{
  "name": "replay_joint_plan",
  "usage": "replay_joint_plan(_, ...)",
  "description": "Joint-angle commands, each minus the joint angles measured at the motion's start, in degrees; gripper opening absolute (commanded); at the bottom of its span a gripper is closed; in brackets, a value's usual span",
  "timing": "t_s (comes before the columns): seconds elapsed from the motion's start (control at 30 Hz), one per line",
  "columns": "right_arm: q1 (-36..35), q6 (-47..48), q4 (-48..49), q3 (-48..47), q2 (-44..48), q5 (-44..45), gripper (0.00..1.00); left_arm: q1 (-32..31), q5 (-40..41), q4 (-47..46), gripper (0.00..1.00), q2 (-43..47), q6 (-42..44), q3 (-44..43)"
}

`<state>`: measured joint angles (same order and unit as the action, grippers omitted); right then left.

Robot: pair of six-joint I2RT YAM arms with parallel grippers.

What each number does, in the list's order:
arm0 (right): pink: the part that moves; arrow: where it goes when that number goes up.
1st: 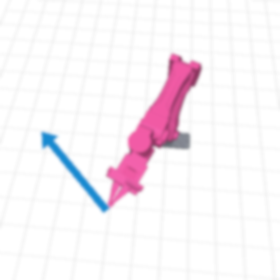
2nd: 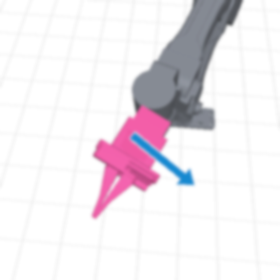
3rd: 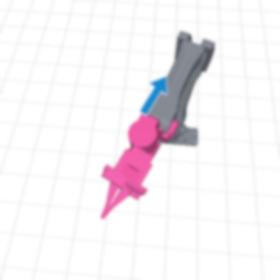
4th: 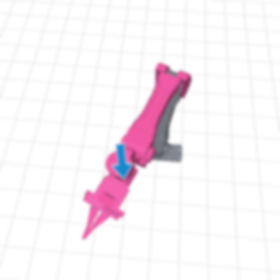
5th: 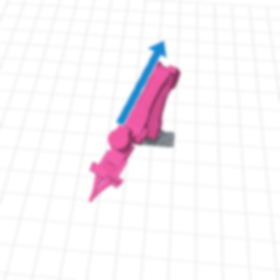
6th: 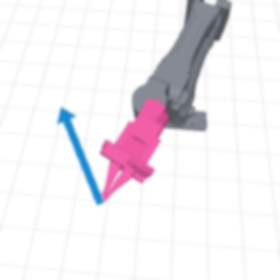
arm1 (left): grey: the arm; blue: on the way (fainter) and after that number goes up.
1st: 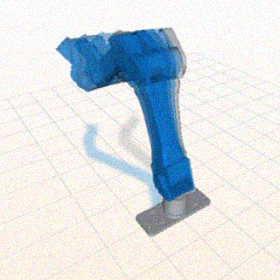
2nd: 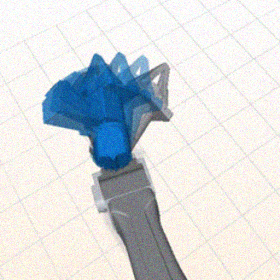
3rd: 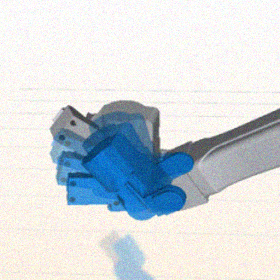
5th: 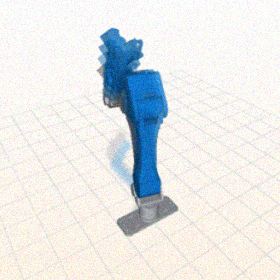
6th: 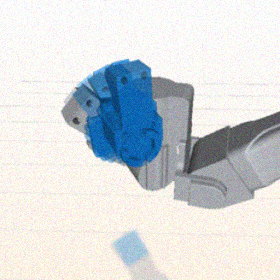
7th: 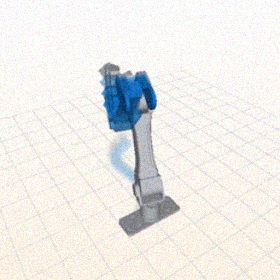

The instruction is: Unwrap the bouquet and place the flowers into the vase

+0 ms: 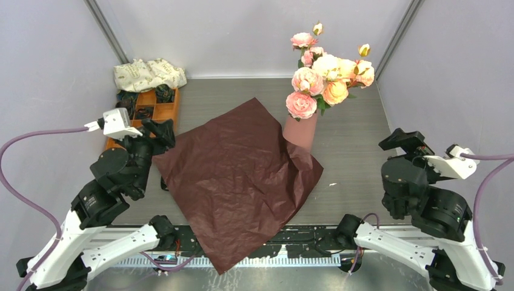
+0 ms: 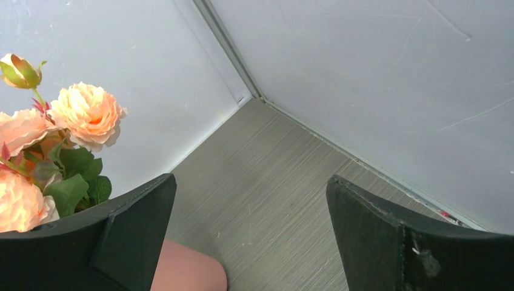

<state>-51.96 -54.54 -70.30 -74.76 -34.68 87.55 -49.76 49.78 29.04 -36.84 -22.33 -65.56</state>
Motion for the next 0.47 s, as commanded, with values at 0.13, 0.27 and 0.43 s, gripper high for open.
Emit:
replay_joint_plan(0.13,-0.15,7.48,6.24,-0.31,2.80,7.11,0.99,-0.17,2.37,1.23,0.65,-0.07,-1.83,-1.91)
replay_joint_plan(0.27,-0.15,9.96,7.04,0.12,2.22,6.80,0.99,-0.16,2.17,1.50,0.65,-0.25,-2.19,-2.03)
replay_joint_plan(0.43,-0.15,9.52,6.40,-0.20,0.68,6.23,0.99,-0.16,2.10,1.56,0.65,-0.58,-2.28,-2.25)
